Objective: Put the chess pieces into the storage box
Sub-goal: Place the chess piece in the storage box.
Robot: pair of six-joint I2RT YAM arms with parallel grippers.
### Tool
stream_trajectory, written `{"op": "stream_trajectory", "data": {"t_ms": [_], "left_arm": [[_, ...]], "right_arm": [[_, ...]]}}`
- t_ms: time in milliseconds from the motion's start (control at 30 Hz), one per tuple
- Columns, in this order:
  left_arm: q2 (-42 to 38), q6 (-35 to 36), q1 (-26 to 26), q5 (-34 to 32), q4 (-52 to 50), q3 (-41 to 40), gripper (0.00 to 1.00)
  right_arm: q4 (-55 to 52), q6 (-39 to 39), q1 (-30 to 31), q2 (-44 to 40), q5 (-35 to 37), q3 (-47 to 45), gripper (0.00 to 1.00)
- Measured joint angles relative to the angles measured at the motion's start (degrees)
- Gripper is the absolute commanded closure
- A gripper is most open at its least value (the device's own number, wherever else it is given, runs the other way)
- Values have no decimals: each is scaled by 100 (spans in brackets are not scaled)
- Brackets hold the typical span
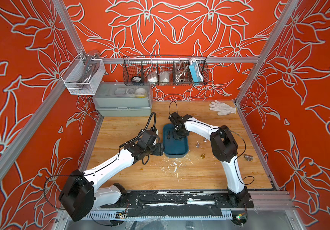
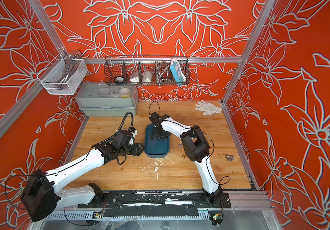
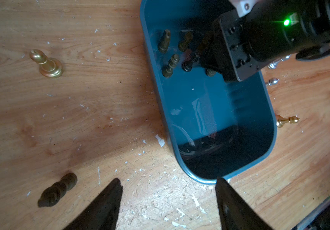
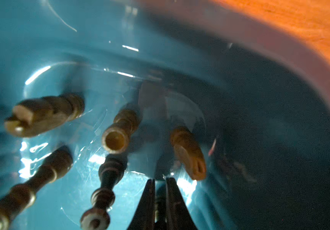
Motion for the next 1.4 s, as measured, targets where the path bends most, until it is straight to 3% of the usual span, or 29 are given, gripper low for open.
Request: {"op": "stream_trajectory", "data": {"t_ms": [1400], "left_arm": [[35,0,0,0,2,-2,26]], "right_arm": [[55,-11,0,85,50,114,85]]}}
